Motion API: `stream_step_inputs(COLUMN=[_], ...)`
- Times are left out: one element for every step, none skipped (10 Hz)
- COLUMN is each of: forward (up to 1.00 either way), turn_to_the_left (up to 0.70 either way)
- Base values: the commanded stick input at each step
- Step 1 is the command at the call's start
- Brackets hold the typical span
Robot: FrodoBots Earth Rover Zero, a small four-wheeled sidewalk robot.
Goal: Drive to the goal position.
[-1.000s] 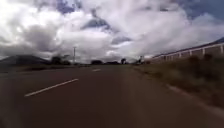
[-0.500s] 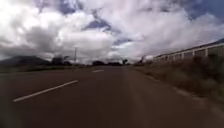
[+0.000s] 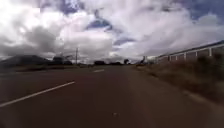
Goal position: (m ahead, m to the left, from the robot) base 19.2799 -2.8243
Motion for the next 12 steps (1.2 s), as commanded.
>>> stream_step_inputs(forward=[0.70,0.70,0.70,0.70,0.70,0.70,0.70,0.70,0.70,0.70,0.70,0.70], turn_to_the_left=[-0.32,-0.26,-0.17,-0.07,0.02,0.03,0.03,0.03,0.03,0.03,-0.01,-0.15])
